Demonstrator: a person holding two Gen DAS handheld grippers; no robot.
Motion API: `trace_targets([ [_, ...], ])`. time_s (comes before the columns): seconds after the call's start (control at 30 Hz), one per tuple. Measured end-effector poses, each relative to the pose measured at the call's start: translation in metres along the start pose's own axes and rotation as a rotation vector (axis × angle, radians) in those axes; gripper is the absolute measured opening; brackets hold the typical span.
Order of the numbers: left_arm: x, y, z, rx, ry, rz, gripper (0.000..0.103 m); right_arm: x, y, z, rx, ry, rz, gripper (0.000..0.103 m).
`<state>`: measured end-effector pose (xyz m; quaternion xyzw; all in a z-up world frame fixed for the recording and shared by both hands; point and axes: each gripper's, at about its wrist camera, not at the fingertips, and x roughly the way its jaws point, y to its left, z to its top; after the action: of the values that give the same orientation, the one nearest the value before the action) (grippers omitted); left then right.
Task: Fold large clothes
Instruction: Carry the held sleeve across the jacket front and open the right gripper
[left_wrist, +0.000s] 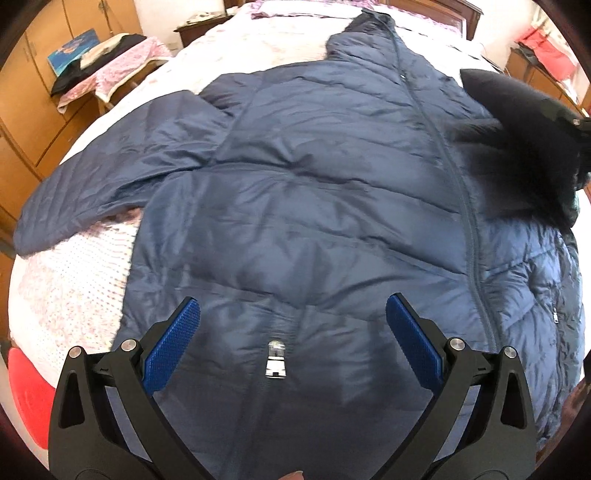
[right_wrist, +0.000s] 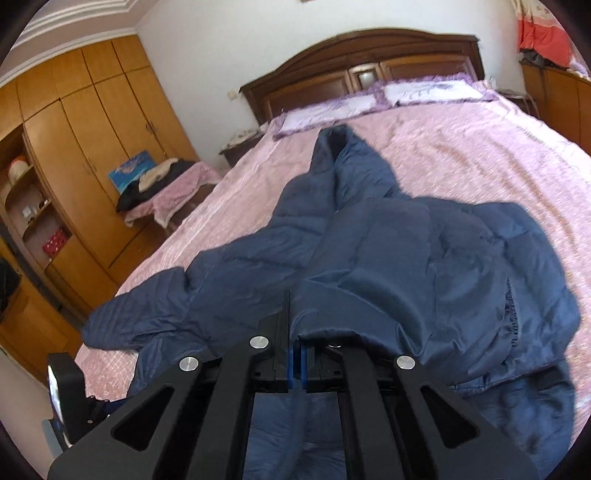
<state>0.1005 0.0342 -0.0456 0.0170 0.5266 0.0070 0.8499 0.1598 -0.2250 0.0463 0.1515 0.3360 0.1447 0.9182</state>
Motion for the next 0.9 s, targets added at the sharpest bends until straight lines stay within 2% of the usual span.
trace_targets([
  [0.33, 0.004, 0.039, -0.001, -0.059, -0.011, 0.030, 0.100, 0.073, 0.049, -0.031, 0.002, 0.158, 0.074, 0.004],
  [0.53, 0.003, 0.052, -0.003, -0.074, -0.017, 0.038, 0.100, 0.116, 0.065, -0.046, -0.021, 0.235, 0.035, 0.004],
  [0.63, 0.003, 0.056, -0.003, -0.083, -0.017, 0.013, 0.100, 0.125, 0.065, -0.051, -0.027, 0.258, 0.007, 0.006],
  [0.7, 0.004, 0.056, -0.003, -0.083, -0.010, -0.006, 0.100, 0.124, 0.065, -0.053, -0.025, 0.260, 0.009, 0.017],
  [0.77, 0.004, 0.056, -0.003, -0.080, -0.010, -0.007, 0.100, 0.120, 0.067, -0.054, -0.030, 0.258, 0.034, 0.048],
  [0.83, 0.002, 0.055, -0.002, -0.077, -0.018, -0.007, 0.100, 0.109, 0.073, -0.054, -0.048, 0.236, 0.056, 0.061],
  [0.9, 0.001, 0.054, -0.001, -0.078, -0.022, -0.010, 0.100, 0.100, 0.079, -0.052, -0.071, 0.224, 0.067, 0.064],
])
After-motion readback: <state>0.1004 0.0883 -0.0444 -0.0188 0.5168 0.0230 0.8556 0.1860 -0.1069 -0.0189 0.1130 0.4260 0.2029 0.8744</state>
